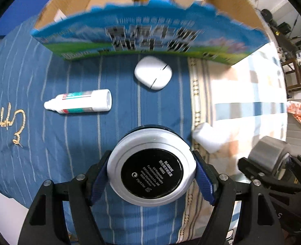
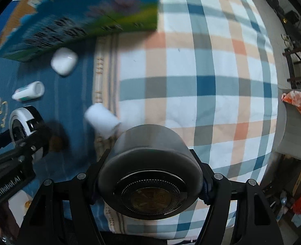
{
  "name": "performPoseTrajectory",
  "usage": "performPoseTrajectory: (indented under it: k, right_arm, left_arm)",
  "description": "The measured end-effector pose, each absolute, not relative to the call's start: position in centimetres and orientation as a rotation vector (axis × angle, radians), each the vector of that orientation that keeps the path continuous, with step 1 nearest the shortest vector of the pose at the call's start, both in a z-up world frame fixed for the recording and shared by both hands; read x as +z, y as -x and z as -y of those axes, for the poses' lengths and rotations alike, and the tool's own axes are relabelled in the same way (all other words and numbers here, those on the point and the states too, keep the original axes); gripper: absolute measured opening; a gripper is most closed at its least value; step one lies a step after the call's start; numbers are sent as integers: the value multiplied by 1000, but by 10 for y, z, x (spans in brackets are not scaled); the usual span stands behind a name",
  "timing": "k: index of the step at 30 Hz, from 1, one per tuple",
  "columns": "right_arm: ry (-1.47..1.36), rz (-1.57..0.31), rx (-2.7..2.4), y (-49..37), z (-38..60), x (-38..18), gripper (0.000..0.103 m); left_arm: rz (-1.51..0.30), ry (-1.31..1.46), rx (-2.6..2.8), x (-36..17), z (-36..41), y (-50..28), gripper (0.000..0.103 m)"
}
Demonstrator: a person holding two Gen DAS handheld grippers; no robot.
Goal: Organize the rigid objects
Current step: 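Carry the black-lidded jar and silver can into the box with both tools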
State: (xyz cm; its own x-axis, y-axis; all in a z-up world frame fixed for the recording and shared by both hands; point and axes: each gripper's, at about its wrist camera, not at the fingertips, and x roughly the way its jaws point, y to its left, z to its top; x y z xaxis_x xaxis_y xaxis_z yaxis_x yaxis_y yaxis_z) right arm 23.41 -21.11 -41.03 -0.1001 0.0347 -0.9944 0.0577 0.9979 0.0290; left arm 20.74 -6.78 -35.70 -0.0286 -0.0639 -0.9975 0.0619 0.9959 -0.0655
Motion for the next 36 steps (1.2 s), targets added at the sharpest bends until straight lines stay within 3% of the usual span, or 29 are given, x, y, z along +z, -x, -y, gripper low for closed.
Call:
performPoseTrajectory:
  k: [9,21,29,36]
  right_arm:
    - [-69,-1565,52,-245,195,-339,73]
    - [-119,-1461,123,-284,180,-281,73]
    - [-135,-1443,126,-355,174,-276,73]
    - [-122,-1503,76,-427,170,-321,73]
  left_arm:
    - [-1483,44,-136,-281,51,-205,73]
    - [-1329,97,-164,-212,38,-259,73]
    - [-1313,111,-135,-211,18,-335,73]
    - [-1404,115,-101,-256,3,-406,73]
